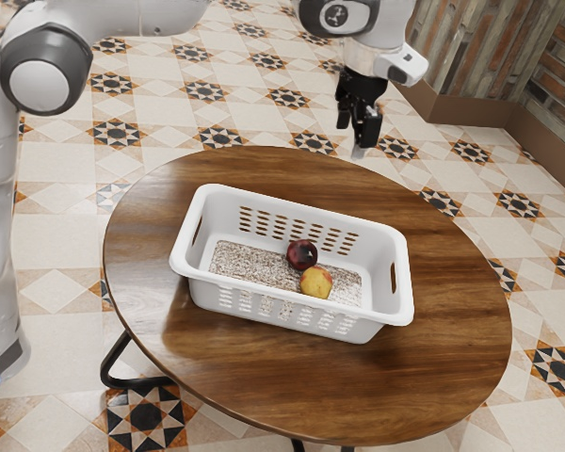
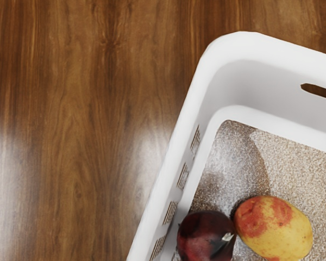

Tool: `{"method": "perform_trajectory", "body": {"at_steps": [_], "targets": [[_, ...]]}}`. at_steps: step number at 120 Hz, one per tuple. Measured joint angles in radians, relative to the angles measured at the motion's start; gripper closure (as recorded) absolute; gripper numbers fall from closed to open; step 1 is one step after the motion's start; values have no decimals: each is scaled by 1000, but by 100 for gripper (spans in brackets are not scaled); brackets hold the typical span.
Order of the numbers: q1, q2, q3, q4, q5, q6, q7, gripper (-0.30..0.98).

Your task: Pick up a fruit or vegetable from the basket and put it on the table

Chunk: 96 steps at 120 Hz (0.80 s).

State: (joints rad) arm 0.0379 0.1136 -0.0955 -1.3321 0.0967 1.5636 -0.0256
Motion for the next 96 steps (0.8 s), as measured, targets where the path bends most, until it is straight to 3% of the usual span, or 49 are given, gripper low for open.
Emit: {"method": "perform_trajectory", "body": {"at_steps": [27, 49, 65, 96], "targets": [[13, 4, 4, 3, -10, -11, -2, 1], [13, 5, 2, -3, -67, -47, -8, 1], [-53, 8, -2, -24, -76, -74, 11, 1], [-94, -4, -7, -193, -79, -29, 111, 1]]}}
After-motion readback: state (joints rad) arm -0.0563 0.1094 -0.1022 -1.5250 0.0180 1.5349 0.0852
